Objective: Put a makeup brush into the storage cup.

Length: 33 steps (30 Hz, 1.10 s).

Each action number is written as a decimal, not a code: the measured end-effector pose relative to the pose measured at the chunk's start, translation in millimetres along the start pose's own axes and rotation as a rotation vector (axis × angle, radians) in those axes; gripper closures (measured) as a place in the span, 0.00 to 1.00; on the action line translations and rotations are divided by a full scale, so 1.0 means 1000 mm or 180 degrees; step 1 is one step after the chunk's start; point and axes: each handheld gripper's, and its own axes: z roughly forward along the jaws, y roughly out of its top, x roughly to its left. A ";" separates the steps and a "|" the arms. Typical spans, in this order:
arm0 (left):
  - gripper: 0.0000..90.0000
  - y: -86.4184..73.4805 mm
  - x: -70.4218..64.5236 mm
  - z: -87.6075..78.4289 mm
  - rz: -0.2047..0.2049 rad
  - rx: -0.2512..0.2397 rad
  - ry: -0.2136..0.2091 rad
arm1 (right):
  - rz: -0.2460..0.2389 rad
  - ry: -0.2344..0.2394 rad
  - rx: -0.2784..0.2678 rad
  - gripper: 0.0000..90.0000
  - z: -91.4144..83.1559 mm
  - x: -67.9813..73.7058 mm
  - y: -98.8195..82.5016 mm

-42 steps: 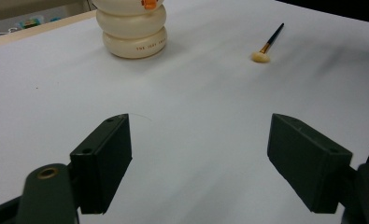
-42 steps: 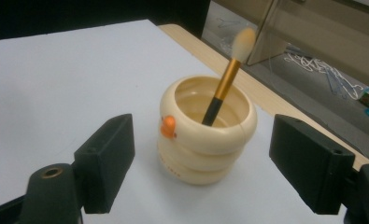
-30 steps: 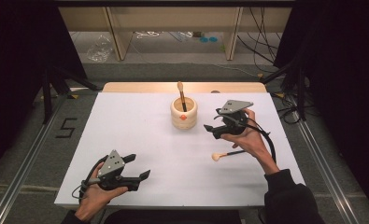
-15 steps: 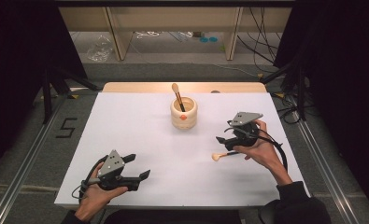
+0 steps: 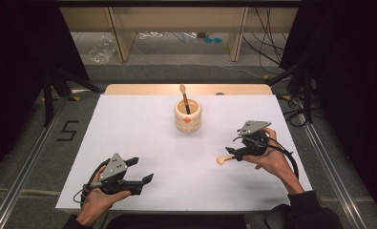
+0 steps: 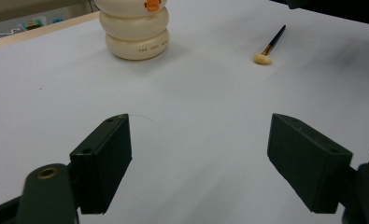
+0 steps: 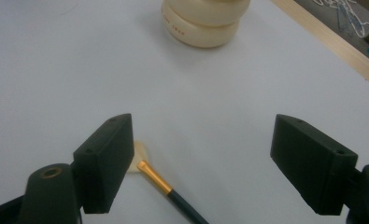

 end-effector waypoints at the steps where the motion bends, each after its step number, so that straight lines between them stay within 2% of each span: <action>1: 0.24 0.000 0.000 0.000 0.0010 0.0015 0.0012 | 0.0007 0.0004 0.0009 0.24 0.000 0.000 -0.001; 8: 0.24 0.000 0.001 0.000 0.0018 0.0011 0.0015 | 0.0055 0.0041 0.0084 0.22 -0.001 -0.001 -0.007; 9: 0.24 0.000 0.001 0.000 0.0021 0.0012 0.0014 | 0.0047 0.0022 0.0053 0.22 0.000 -0.001 -0.009; 10: 0.24 0.000 0.001 0.000 0.0021 0.0014 0.0013 | 0.0054 0.0069 0.0131 0.22 -0.002 -0.002 -0.010; 12: 0.24 0.000 0.000 0.000 -0.0012 0.0016 0.0014 | 0.0048 0.0077 0.0158 0.22 -0.003 -0.002 -0.011; 13: 0.24 0.000 0.001 0.000 0.0015 0.0018 0.0016 | 0.0042 0.0049 0.0106 0.22 -0.001 -0.002 -0.012; 15: 0.24 0.000 0.001 0.000 0.0012 0.0018 0.0015 | 0.0045 0.0058 0.0138 0.22 -0.001 -0.002 -0.014; 17: 0.24 -0.001 0.000 0.000 -0.0038 0.0018 0.0020 | 0.0019 0.0070 0.0157 0.22 0.000 -0.004 -0.017; 21: 0.24 -0.001 0.001 0.000 -0.0054 0.0026 0.0032 | 0.0017 0.0086 0.0147 0.23 0.000 -0.004 -0.018; 24: 0.24 -0.001 0.001 0.000 -0.0067 0.0023 0.0030 | 0.0091 0.0079 0.0178 0.23 0.000 -0.004 -0.019; 30: 0.24 -0.001 0.001 0.000 -0.0069 0.0015 0.0026 | -0.0003 0.0072 0.0229 0.24 0.001 -0.004 -0.018; 31: 0.24 0.000 0.002 0.000 -0.0008 0.0010 0.0021 | 0.0008 0.0085 0.0235 0.24 0.001 -0.004 -0.017; 33: 0.24 0.000 0.003 0.000 0.0020 0.0023 0.0018 | -0.0028 0.0087 0.0239 0.25 0.002 -0.005 -0.017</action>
